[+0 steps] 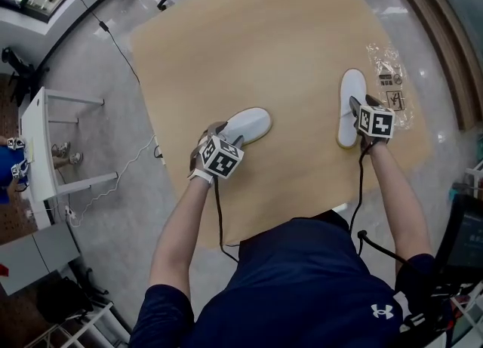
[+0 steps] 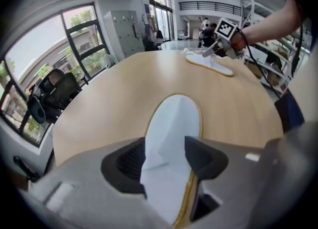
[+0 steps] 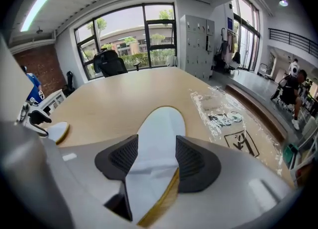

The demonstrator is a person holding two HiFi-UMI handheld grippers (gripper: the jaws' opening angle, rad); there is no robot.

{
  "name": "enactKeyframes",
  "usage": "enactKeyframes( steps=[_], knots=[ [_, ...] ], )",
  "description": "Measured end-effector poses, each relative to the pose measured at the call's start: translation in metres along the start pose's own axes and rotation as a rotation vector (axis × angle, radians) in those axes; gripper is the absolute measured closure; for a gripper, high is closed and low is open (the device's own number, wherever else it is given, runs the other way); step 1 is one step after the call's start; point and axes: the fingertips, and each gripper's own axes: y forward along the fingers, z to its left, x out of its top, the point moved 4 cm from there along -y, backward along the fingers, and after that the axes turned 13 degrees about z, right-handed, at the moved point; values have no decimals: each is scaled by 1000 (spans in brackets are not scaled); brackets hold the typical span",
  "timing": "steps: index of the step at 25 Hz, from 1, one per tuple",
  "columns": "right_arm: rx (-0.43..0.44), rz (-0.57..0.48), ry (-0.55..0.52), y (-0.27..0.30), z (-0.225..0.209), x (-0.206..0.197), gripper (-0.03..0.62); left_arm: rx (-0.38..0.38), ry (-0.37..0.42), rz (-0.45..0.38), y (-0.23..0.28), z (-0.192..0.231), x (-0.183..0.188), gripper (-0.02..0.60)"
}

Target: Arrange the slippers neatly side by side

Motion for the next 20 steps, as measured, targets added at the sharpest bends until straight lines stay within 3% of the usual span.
enactKeyframes(
  steps=[3, 7, 20],
  knots=[
    [10, 59, -39, 18, 0, -8, 351, -31, 25, 18, 6, -2, 0, 361],
    [26, 81, -141, 21, 17, -15, 362, -91, -65, 5, 12, -3, -5, 405],
    [141, 87, -325, 20, 99, -30, 365, -294, -787, -98, 6, -13, -1, 432]
  ],
)
